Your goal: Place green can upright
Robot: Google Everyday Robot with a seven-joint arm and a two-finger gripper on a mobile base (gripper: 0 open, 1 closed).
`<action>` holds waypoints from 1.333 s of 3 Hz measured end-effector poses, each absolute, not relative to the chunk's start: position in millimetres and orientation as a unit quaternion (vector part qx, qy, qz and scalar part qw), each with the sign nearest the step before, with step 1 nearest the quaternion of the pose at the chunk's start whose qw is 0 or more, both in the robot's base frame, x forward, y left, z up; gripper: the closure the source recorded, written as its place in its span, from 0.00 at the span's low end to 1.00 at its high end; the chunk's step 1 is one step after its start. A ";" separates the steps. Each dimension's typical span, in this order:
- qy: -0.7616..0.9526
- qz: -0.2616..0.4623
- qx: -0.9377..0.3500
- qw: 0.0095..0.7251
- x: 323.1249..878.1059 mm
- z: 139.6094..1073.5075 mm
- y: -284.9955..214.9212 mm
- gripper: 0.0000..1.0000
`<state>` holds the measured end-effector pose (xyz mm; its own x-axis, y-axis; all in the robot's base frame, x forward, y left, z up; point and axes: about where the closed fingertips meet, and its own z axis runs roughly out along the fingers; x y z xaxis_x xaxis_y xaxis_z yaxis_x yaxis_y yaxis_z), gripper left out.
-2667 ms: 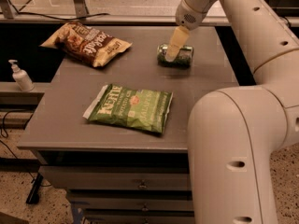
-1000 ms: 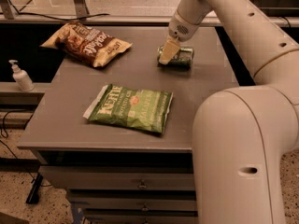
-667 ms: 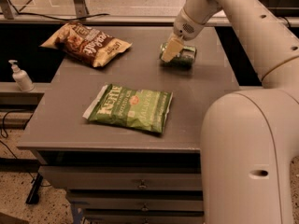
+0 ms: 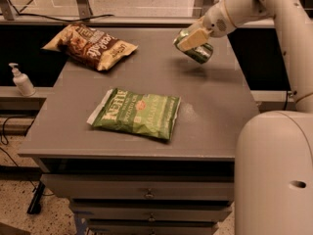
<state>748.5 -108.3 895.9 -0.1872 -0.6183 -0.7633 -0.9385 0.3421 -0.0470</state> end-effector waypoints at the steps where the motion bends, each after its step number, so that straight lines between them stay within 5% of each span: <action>1: 0.714 0.295 -0.467 0.429 753.3 918.4 -126.6 1.00; 4: 0.666 0.414 -0.329 0.527 746.7 931.8 -166.5 1.00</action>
Offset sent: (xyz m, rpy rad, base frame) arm -0.0016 -0.0656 0.0563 0.6150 -0.0174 -0.1639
